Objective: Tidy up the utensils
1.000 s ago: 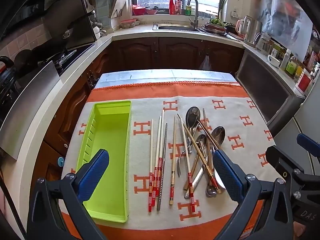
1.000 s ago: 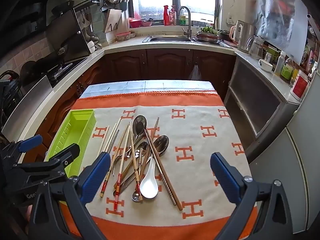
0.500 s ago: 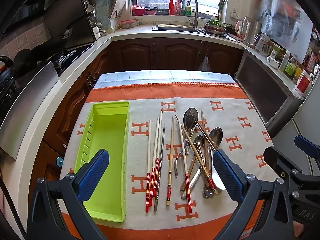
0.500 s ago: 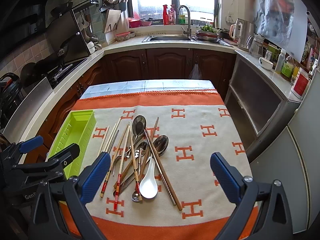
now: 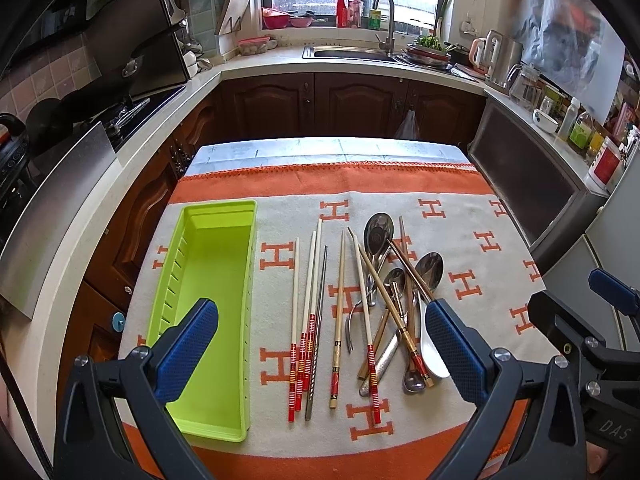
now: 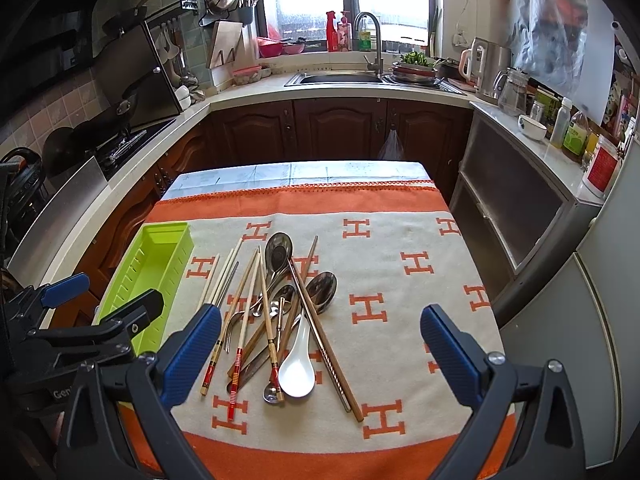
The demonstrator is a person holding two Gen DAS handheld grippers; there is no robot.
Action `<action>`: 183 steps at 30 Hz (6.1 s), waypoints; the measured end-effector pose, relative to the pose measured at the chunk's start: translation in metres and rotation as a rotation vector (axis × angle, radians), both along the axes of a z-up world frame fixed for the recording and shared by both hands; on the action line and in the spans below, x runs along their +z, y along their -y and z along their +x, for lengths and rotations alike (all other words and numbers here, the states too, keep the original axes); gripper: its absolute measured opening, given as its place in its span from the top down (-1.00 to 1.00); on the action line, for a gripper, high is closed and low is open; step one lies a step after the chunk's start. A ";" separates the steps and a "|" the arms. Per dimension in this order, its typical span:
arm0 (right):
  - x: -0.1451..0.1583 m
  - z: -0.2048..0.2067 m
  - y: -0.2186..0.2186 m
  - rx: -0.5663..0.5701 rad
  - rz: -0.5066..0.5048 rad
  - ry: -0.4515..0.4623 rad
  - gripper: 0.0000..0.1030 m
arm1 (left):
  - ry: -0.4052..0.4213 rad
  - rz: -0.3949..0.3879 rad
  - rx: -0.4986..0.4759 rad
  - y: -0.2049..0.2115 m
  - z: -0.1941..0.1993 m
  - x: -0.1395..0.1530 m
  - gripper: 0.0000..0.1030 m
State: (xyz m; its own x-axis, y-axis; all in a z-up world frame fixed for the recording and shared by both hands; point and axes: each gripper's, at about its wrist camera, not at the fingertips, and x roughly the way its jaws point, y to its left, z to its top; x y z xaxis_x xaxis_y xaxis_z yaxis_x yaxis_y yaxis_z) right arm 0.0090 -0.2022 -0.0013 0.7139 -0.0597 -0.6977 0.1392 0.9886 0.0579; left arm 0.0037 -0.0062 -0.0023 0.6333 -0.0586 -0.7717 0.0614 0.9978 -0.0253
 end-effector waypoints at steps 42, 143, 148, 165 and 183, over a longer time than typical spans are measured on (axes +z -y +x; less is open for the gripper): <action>-0.020 0.010 0.019 0.027 0.081 -0.049 -0.75 | -0.064 0.055 -0.031 0.026 0.017 -0.016 -0.99; -0.097 0.064 0.013 0.306 0.260 -0.276 0.87 | -0.378 -0.205 -0.150 0.029 0.082 -0.088 0.91; -0.078 0.071 -0.011 0.342 0.283 -0.262 0.87 | -0.294 -0.149 -0.089 -0.014 0.070 -0.064 0.91; -0.080 0.145 -0.156 0.394 0.465 -0.406 0.86 | -0.205 -0.032 0.105 -0.148 0.065 -0.082 0.90; -0.098 0.154 -0.151 0.331 0.483 -0.444 0.68 | -0.187 -0.016 0.162 -0.160 0.058 -0.084 0.11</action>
